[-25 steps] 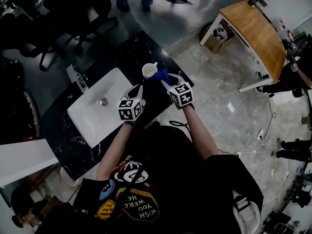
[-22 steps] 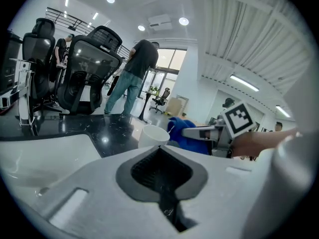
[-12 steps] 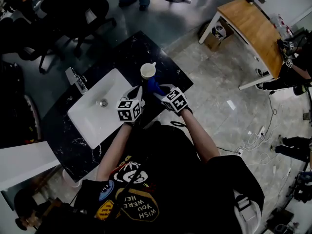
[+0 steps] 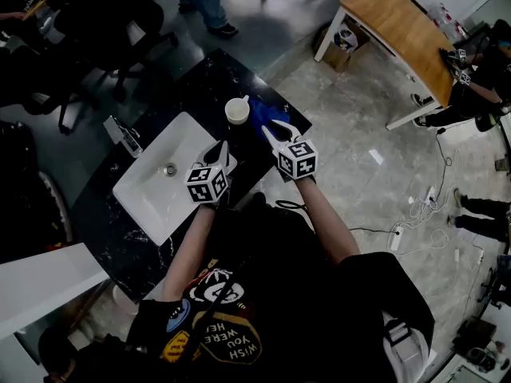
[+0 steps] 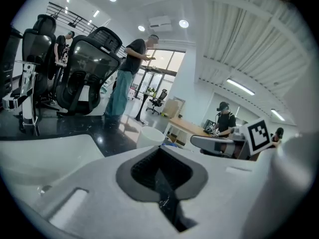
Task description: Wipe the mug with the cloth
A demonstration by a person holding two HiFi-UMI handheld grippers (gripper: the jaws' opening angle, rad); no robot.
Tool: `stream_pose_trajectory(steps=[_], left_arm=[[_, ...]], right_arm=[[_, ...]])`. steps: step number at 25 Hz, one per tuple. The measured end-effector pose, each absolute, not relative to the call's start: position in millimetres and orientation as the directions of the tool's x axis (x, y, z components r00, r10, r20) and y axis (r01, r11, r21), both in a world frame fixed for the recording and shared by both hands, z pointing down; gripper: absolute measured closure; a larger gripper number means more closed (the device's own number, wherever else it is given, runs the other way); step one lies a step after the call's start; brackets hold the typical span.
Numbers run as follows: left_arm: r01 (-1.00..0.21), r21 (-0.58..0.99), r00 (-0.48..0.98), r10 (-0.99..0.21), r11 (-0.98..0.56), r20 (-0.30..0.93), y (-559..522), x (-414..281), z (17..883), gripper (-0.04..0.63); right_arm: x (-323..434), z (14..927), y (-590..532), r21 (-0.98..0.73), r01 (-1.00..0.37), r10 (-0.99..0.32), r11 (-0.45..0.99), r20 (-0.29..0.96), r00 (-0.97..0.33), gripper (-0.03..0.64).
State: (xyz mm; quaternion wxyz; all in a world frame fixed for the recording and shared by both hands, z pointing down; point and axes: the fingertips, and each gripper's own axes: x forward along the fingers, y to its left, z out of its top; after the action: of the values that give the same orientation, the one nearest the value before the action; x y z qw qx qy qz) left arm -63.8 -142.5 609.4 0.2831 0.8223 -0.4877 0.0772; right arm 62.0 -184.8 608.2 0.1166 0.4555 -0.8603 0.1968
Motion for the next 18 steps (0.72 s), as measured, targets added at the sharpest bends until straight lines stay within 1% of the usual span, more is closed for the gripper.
stream_pose_trajectory(steps=[1,3,10,18], left_arm=[[-0.845,0.385,0.514,-0.762,-0.372,0.393,-140.9,-66.3,603.2,0.592],[-0.845,0.362,0.518,-0.771,-0.393,0.372,-137.8,-71.4,589.5,0.592],[-0.829,0.225,0.559,-0.763,-0.512,0.325,-122.9,-68.2,554.4,0.592],[-0.775,0.234,0.632,-0.715,-0.587,0.299,-88.1,-62.5,553.4,0.592]], right_arm=[[62.1,600.6,-177.7,-0.198,-0.84,-0.755,0.505,0.37,-0.541,0.616],[61.0,587.5,-163.1,-0.156,-0.862,-0.784,0.483,0.361,-0.505,0.617],[53.1,555.0,-118.8,-0.109,-0.909,-0.854,0.401,0.315,-0.414,0.617],[38.7,554.4,-84.1,-0.137,-0.93,-0.882,0.342,0.293,-0.368,0.617]])
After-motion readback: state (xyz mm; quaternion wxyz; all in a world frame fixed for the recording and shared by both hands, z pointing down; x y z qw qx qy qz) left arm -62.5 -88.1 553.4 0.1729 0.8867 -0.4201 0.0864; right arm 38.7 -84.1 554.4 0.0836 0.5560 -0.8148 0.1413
